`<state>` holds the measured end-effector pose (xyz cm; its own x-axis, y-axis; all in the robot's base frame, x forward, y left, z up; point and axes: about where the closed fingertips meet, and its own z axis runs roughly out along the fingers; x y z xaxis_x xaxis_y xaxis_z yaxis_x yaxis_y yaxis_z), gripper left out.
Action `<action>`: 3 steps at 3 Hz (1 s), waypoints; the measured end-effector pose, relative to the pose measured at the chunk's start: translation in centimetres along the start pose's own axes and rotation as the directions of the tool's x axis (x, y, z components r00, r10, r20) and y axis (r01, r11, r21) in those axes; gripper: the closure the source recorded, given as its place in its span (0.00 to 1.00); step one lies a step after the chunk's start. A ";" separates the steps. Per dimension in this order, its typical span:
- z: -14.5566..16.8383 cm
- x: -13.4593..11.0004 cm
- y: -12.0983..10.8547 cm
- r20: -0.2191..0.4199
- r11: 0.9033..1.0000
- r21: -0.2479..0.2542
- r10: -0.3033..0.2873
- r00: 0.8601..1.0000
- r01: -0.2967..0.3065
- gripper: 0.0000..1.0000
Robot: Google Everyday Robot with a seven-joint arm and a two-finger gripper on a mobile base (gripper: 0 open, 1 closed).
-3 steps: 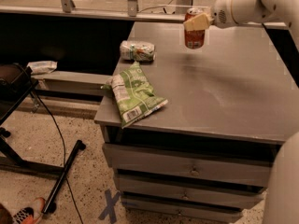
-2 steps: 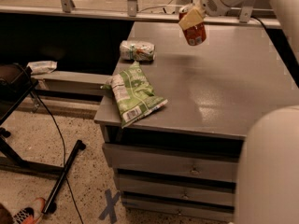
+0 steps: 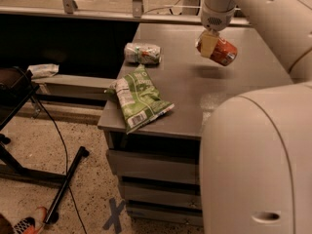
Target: Knock coke can over
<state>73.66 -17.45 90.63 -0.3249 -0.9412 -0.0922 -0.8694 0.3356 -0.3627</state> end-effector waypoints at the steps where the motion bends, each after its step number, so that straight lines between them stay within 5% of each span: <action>1: 0.7 2.1 2.5 -0.106 0.995 -0.096 -0.033 0.994 0.022 1.00; 2: 1.2 1.7 2.5 -0.100 0.994 -0.102 -0.045 0.994 0.035 1.00; 3: 1.3 -0.3 5.1 -0.057 0.981 -0.159 -0.122 0.991 0.111 1.00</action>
Offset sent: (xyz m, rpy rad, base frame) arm -0.0241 -0.0081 -0.0214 -0.0708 0.1455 0.0216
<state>69.79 -15.53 87.60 -0.2374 -0.9714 0.0052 -0.9481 0.2306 -0.2188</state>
